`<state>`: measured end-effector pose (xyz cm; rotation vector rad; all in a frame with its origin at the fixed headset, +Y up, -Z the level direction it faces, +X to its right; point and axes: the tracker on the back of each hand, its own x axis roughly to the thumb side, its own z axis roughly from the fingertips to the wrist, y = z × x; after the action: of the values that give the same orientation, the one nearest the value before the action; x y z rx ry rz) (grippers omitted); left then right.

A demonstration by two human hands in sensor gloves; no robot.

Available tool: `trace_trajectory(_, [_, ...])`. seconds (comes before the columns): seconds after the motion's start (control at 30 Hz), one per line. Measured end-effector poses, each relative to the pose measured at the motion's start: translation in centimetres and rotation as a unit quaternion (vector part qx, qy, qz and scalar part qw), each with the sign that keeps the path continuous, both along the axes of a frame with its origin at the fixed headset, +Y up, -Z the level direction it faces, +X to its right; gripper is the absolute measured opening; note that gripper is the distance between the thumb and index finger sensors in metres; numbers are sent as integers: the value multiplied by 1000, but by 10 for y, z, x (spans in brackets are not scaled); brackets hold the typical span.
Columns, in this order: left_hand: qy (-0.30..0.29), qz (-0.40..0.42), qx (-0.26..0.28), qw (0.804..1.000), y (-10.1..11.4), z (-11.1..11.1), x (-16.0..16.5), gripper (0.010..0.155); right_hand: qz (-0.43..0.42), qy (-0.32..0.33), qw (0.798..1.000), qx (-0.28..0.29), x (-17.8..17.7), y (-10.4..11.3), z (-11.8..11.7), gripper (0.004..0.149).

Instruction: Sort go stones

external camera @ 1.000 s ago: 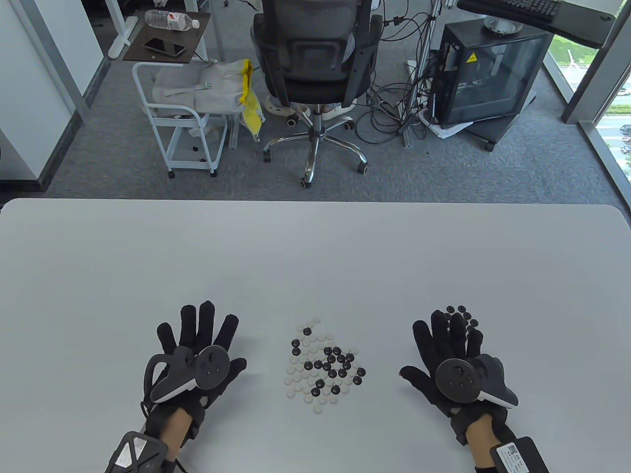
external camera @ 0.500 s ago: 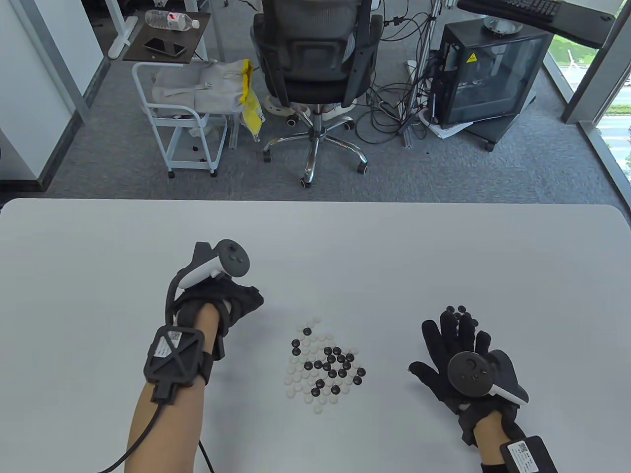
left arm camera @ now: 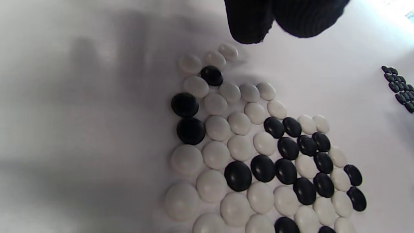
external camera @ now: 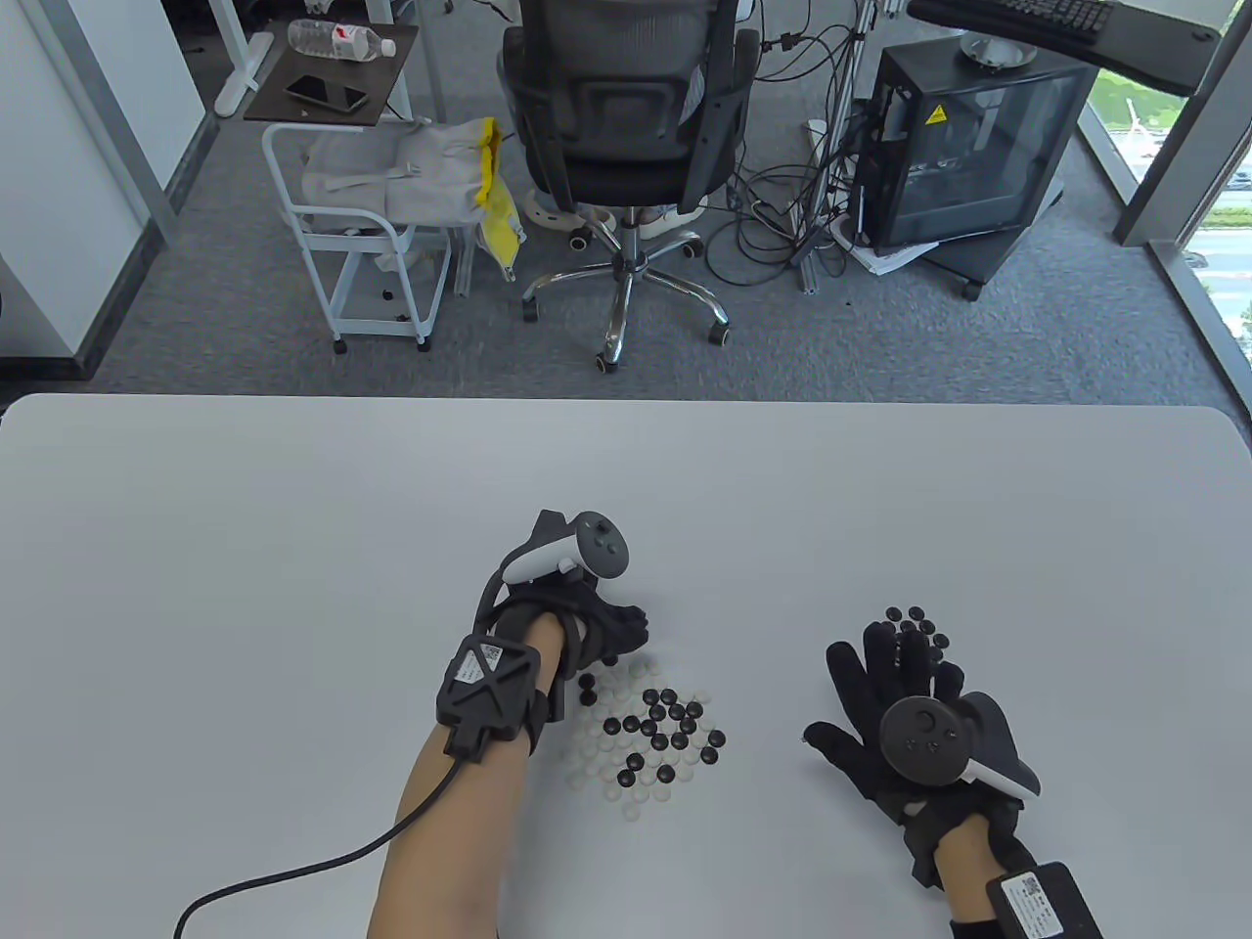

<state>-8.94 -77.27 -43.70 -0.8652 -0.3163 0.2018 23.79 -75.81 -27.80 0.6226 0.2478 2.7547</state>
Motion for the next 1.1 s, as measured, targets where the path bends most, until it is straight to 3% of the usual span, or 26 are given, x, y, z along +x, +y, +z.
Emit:
trace_trajectory(0.17, [25, -27, 9, 999, -7, -2, -11, 69, 2, 2, 1000, -2, -1, -1, 0, 84])
trace_trajectory(0.23, [59, -45, 17, 997, -4, -6, -34, 70, 1, 3, 1000, -2, -1, 0, 1, 83])
trace_trajectory(0.4, [169, -80, -3, 982, 4, 1, -122, 70, -2, 5, 1000, 5, -2, 3, 2, 83])
trace_trajectory(0.6, [261, -131, -28, 956, 12, 33, -221, 71, 0, 9, 1000, 0, -2, 1, 1, 83])
trace_trajectory(0.7, [281, -147, -36, 948, 13, 47, -247, 71, -2, 9, 1000, -1, -2, 2, 2, 83])
trace_trajectory(0.9, [294, -120, -20, 948, 17, 53, -251, 73, -4, 7, 1000, -3, -2, 2, 2, 83])
trace_trajectory(1.1, [193, -62, 13, 979, 42, 36, -187, 72, -5, 7, 1000, 0, -3, 2, 2, 83])
